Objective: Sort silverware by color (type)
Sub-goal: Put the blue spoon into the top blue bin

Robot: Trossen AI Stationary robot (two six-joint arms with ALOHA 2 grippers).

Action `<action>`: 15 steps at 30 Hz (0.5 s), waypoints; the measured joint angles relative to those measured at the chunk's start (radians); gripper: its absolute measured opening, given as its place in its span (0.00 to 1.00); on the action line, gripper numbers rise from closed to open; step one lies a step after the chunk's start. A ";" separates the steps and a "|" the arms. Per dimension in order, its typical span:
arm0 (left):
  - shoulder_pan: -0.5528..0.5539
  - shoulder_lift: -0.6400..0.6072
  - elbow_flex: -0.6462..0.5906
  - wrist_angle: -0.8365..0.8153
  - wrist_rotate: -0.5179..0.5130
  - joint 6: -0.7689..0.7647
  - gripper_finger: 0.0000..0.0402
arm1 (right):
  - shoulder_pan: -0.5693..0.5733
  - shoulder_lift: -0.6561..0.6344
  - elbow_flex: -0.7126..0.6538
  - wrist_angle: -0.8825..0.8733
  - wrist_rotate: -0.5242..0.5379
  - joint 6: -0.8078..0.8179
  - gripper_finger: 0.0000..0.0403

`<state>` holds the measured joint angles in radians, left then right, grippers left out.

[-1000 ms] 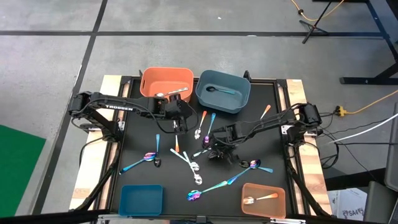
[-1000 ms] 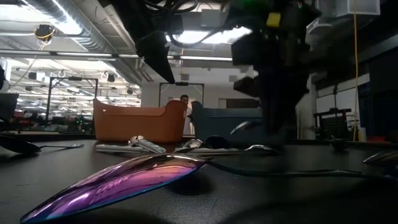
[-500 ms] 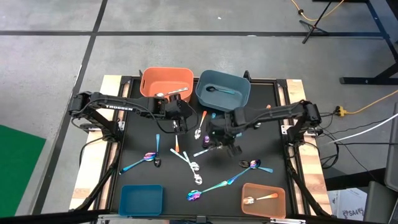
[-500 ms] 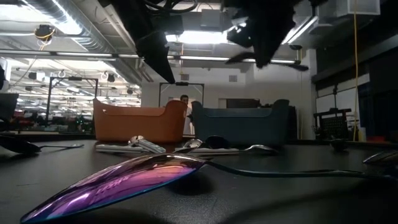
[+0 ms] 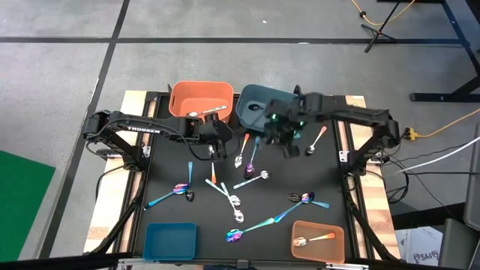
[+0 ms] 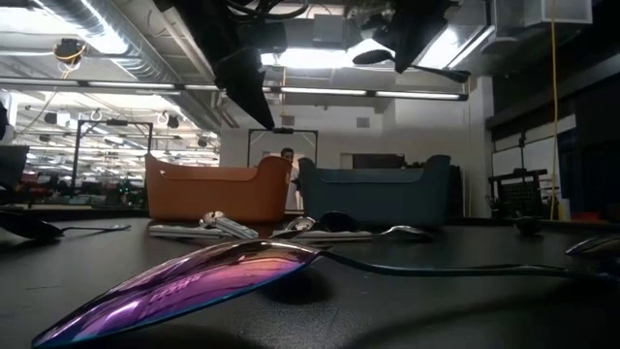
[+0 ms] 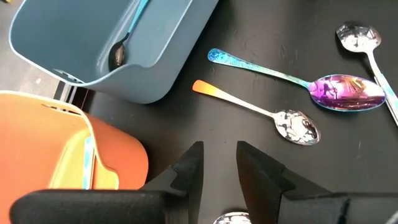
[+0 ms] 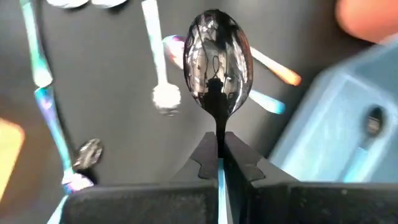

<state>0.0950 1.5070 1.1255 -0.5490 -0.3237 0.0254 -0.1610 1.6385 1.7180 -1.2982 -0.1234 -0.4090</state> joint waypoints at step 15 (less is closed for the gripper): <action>0.000 0.000 0.000 0.053 0.000 0.003 0.22 | -0.414 0.053 0.000 0.254 -0.025 -0.163 0.00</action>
<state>0.0950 1.5070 1.1255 -0.4965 -0.3237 0.0279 -0.5747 1.6916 1.7180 -1.0441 -0.1481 -0.5723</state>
